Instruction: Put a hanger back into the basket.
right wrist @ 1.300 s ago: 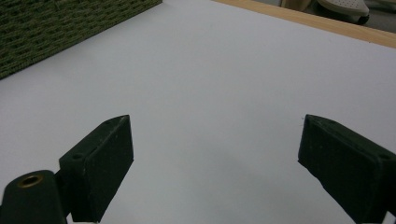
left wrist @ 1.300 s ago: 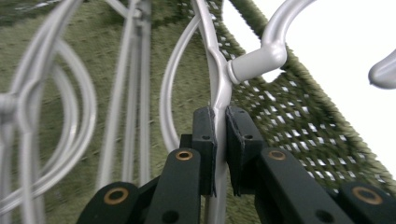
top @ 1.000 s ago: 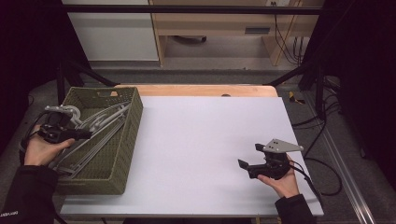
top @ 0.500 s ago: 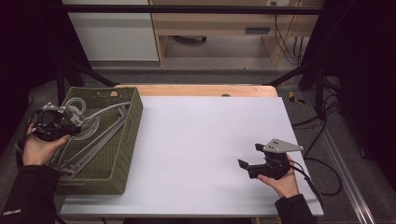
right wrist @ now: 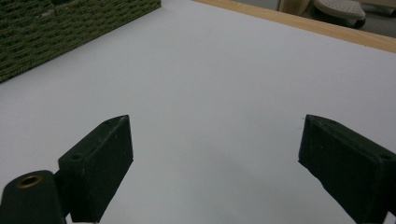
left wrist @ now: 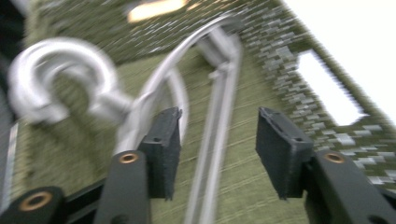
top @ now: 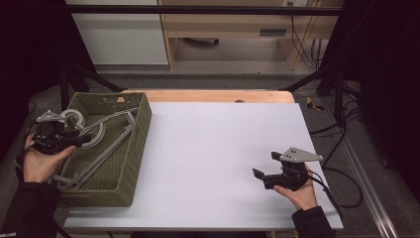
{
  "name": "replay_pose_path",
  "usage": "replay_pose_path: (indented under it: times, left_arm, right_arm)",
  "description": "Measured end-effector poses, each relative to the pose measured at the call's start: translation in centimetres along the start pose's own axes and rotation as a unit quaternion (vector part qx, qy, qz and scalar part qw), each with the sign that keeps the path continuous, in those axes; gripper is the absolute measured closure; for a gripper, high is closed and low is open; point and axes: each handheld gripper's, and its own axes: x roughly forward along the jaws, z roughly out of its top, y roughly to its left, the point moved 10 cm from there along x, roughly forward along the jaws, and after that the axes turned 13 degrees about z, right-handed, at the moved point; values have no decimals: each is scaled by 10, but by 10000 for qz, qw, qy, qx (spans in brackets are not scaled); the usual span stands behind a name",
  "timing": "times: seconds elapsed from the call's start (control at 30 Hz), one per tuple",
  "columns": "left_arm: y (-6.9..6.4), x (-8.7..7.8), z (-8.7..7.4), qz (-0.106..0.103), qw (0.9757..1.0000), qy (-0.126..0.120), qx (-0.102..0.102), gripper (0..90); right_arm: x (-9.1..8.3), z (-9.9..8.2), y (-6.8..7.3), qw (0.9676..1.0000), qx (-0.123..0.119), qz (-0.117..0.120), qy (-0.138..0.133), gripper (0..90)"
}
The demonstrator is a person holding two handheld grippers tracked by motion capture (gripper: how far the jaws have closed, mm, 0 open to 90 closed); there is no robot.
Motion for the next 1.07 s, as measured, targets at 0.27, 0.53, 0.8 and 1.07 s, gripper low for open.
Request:
replay_pose_path:
  times: [0.27, 0.53, 0.8, 1.07]
  left_arm:
    - [-55, -27, 8, -726, 9948, -714, 78, 321]
    - [-105, -46, -4, -1155, 9854, -1252, -15, 158]
    - [-139, -51, -22, -1203, 9825, -1418, 118, 113]
    - [-150, -48, -35, -1293, 9808, -1454, 78, 107]
  right_arm:
    - [-3, 3, 0, 9999, 3, -33, -139, 88]
    - [-8, 8, -2, 9993, 14, -125, -351, 68]
    - [-13, 10, -5, 9986, 12, -211, -483, 48]
    - [-19, 10, -8, 9979, 39, -282, -586, 38]
